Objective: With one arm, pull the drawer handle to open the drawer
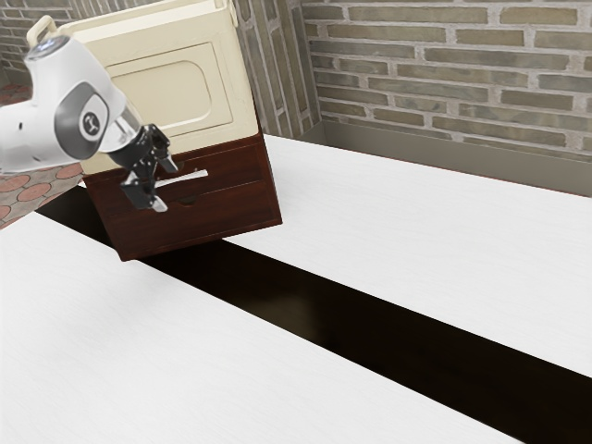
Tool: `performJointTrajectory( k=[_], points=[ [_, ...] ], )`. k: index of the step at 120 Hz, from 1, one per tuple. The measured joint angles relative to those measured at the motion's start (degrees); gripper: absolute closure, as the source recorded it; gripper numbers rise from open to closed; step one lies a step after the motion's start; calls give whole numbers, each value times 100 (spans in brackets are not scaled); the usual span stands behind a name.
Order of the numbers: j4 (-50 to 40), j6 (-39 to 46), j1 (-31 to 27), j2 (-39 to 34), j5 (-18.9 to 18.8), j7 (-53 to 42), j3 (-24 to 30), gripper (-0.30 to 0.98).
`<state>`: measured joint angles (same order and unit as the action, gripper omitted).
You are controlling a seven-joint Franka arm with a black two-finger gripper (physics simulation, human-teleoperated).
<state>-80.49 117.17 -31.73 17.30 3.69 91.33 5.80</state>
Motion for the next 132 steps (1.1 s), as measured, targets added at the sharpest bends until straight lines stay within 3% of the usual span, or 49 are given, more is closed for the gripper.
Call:
performJointTrajectory(
  k=[68,98,132],
  points=[
    [3,395,17,153,0,-50,8,0],
    [-85,449,16,146,26,-37,5,19],
    [-256,480,9,79,175,-18,-16,28]
  ],
)
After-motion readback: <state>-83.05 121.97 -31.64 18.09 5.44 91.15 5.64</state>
